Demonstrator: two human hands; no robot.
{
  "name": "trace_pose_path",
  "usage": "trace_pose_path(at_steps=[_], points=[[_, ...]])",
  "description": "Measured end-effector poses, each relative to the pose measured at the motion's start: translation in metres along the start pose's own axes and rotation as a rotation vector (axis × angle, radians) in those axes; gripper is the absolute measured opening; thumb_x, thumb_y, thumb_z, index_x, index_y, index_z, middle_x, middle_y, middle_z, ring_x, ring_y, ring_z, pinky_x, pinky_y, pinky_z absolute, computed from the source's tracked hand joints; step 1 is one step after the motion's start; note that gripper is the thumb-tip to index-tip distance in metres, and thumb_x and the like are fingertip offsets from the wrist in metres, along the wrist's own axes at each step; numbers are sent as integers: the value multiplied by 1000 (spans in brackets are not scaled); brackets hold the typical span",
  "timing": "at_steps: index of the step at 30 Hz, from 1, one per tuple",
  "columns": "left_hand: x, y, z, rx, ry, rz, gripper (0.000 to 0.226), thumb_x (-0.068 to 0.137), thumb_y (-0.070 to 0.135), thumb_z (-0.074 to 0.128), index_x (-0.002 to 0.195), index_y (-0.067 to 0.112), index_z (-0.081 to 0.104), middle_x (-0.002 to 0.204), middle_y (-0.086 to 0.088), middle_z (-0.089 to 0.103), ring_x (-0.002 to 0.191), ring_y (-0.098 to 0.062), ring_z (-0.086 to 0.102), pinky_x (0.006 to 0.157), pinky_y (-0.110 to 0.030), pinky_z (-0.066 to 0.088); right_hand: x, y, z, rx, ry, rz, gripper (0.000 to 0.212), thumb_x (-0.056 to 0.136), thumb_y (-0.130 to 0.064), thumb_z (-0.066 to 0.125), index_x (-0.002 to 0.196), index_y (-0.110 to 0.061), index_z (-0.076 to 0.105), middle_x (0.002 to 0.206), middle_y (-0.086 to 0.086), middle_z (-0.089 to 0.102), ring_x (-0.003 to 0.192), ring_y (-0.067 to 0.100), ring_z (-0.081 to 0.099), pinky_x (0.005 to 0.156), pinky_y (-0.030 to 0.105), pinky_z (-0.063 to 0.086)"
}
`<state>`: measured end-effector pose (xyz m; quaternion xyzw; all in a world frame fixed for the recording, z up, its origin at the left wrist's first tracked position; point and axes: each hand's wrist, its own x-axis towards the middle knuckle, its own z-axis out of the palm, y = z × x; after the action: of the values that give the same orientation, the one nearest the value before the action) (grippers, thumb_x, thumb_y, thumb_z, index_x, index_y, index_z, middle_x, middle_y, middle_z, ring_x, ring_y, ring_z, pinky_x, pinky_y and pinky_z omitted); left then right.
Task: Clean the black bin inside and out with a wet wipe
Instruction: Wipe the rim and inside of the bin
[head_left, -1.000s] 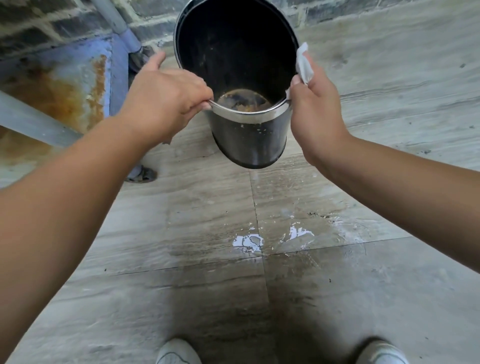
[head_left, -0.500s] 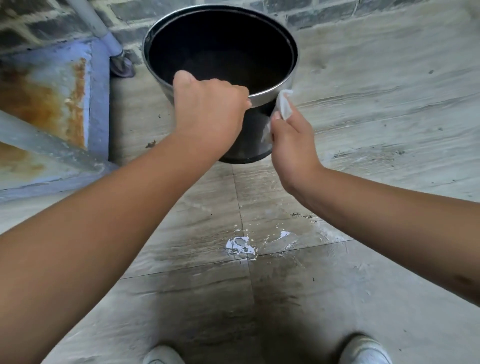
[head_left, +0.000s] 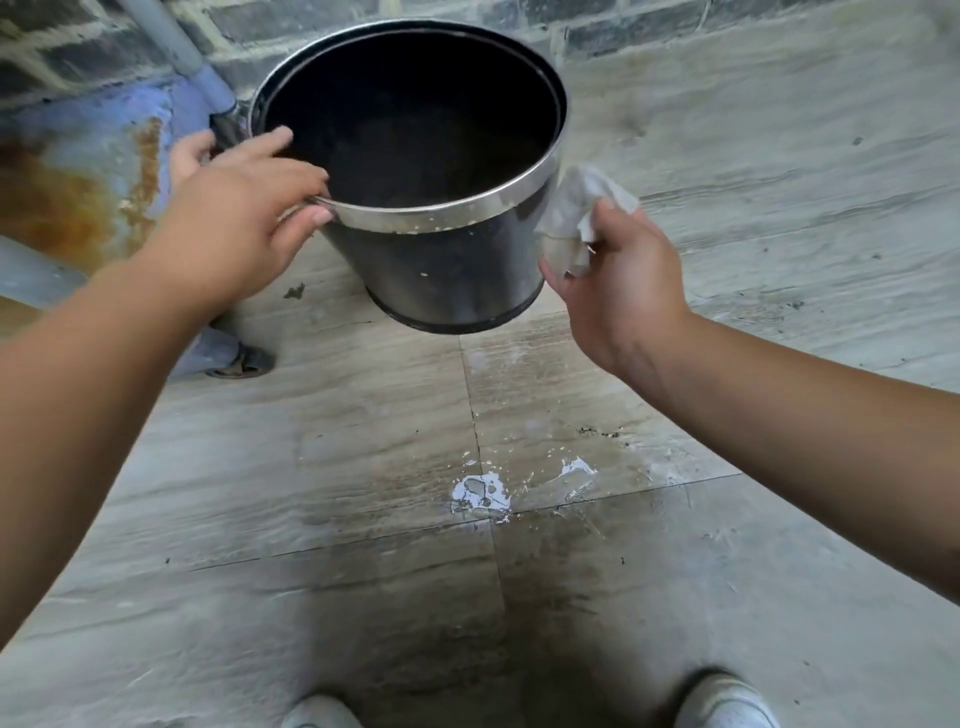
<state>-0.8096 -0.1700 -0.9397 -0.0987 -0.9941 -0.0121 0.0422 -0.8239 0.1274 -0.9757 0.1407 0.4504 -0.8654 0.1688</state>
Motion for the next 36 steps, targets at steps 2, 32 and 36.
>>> trace_pose_path(at_steps=[2,32,36], points=[[5,4,3,40,7,44,18,96,27,50,100,19,65,107,0,71,135,-21,41,106,-53,11,3,2,8,-49,25,-5,29,101,-12,41,105,-25,66,78,-4,64,79,15,59,92,33,53],[-4,26,-21,-215,22,1,58,78,4,44,134,14,51,146,-6,45,141,-25,28,111,-50,19,-47,51,28,-322,-274,88,33,86,-22,49,114,-22,67,108,0,72,109,17,65,102,38,48],[0,1,-23,-239,-61,3,34,94,8,53,127,11,60,145,-9,45,138,-28,33,113,-43,25,-46,42,8,-179,-217,161,29,99,-14,42,111,-23,67,104,0,74,101,20,68,86,39,56]])
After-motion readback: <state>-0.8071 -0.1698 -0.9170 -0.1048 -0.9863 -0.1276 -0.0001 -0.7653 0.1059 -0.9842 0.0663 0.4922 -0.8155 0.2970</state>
